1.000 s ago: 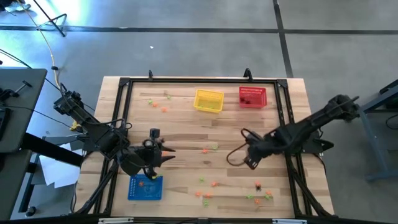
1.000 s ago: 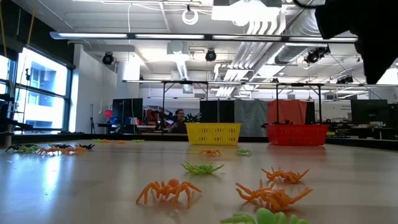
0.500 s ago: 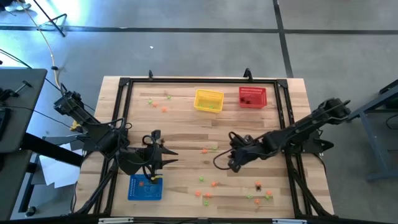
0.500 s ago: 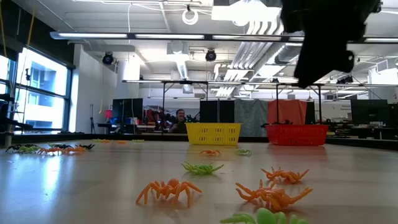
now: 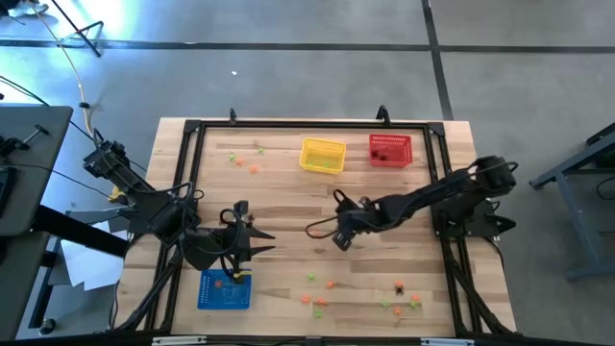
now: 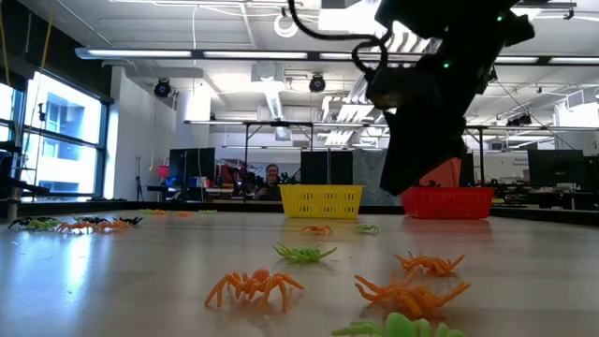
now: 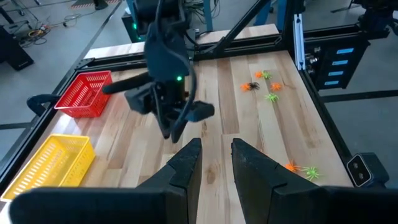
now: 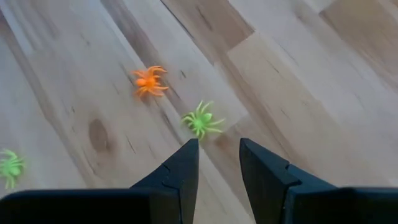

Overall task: Sort Halloween decoration
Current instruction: Put the spider toy into the yellow bin

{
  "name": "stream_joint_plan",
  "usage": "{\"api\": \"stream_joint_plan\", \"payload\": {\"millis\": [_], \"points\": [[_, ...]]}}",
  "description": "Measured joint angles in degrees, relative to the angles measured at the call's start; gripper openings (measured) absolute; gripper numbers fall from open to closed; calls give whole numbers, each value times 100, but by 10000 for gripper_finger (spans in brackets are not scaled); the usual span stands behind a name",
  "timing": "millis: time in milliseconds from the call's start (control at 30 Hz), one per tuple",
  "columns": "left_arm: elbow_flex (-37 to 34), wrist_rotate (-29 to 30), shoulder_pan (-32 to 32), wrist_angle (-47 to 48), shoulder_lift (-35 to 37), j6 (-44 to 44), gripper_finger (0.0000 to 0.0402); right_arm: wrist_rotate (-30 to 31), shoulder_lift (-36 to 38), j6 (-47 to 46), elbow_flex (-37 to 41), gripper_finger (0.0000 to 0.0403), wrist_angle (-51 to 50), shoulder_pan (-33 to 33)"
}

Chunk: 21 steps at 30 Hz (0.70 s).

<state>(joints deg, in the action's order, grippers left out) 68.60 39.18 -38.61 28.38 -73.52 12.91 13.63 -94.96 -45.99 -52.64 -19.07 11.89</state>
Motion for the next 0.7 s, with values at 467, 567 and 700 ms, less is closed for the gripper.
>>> {"api": "stream_joint_plan", "payload": {"millis": [467,567,700], "points": [[2,0,0,0,0,-2,74,-390,-612,403,0,112,937,-291],[2,0,0,2,0,-2,74,-364,-694,407,0,112,946,-291],[2,0,0,0,0,-2,74,-316,-775,406,0,112,950,-305]]}}
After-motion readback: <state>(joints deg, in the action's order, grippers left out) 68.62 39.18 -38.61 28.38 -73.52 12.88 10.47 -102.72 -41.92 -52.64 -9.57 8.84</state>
